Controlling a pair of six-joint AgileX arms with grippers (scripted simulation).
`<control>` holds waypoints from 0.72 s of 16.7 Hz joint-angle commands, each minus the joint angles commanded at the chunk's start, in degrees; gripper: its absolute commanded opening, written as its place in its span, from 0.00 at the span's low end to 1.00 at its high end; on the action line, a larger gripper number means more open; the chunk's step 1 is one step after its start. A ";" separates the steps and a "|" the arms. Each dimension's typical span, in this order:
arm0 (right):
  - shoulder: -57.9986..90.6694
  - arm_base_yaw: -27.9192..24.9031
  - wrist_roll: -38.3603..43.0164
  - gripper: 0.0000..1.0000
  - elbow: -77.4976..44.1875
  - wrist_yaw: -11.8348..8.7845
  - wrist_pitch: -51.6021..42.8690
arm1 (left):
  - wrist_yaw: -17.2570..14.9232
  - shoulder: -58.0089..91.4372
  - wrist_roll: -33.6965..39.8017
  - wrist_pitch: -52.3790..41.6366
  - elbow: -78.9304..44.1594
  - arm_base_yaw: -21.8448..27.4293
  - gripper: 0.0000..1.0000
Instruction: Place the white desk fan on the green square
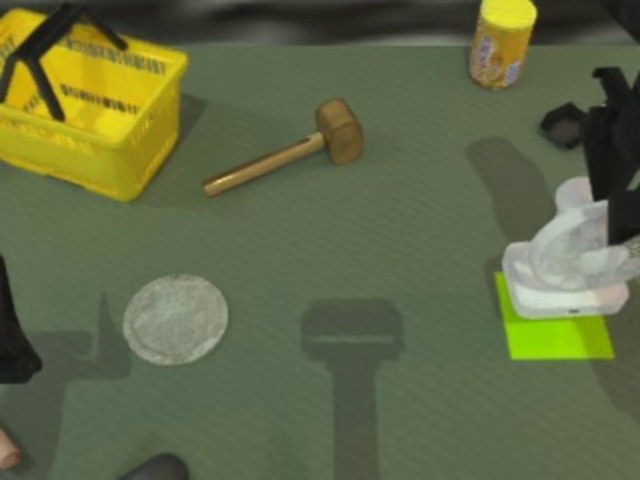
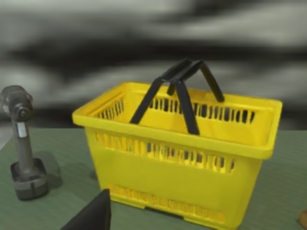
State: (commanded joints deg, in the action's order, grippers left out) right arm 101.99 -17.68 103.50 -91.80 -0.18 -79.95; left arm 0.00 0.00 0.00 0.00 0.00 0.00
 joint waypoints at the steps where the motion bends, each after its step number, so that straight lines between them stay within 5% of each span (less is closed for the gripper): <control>1: -0.18 0.29 1.57 0.00 0.19 -0.19 -0.17 | 0.00 0.00 0.00 0.00 0.00 0.00 1.00; 12: 0.21 0.37 2.55 0.00 4.63 -0.29 4.58 | 0.00 0.00 0.00 0.00 0.00 0.00 1.00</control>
State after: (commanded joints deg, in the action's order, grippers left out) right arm 102.20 -17.31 106.05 -87.17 -0.46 -75.38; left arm 0.00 0.00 0.00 0.00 0.00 0.00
